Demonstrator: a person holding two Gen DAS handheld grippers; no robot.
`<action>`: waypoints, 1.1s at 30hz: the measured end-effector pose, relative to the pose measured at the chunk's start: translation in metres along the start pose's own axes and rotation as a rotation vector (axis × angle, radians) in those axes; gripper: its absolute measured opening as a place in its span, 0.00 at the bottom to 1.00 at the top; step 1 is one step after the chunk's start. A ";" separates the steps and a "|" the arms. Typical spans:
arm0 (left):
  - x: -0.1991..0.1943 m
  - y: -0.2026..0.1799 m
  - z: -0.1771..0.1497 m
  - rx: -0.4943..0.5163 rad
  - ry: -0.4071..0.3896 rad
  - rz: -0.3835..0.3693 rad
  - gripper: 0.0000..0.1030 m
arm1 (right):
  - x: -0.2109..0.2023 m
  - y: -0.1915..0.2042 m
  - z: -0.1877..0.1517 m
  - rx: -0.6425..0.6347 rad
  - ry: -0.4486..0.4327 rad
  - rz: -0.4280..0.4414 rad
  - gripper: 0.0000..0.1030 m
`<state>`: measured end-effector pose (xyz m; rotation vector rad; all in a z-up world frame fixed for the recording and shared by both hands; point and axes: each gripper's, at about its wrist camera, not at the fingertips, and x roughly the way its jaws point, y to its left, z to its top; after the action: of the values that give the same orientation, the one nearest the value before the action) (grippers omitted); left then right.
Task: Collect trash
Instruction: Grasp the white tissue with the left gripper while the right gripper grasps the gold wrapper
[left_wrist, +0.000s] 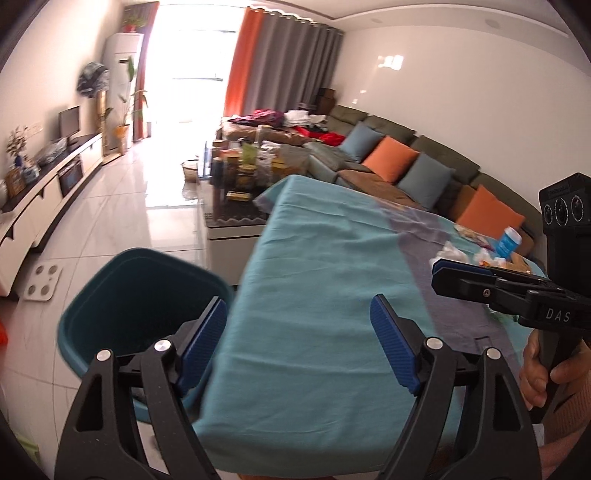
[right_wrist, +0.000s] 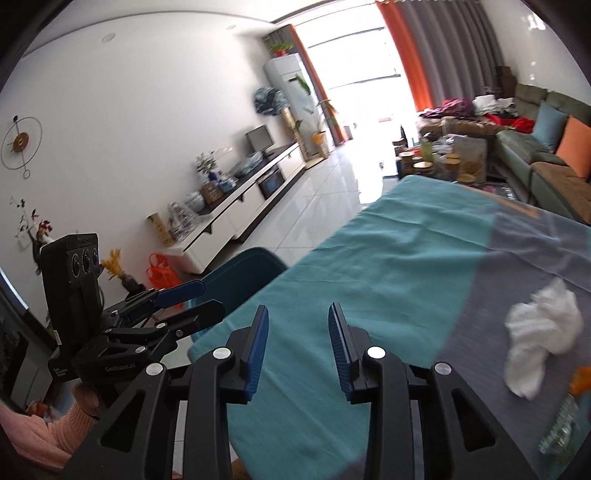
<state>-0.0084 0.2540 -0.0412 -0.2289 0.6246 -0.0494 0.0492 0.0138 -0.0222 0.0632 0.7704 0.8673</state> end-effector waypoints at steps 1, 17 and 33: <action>0.004 -0.008 0.000 0.008 0.005 -0.019 0.77 | -0.006 -0.006 -0.002 0.013 -0.010 -0.013 0.31; 0.083 -0.146 0.004 0.199 0.140 -0.230 0.77 | -0.127 -0.117 -0.049 0.244 -0.181 -0.326 0.31; 0.148 -0.211 0.021 0.301 0.223 -0.229 0.76 | -0.167 -0.195 -0.083 0.421 -0.223 -0.464 0.42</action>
<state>0.1291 0.0359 -0.0620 -0.0016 0.8009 -0.3913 0.0592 -0.2543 -0.0532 0.3354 0.7072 0.2434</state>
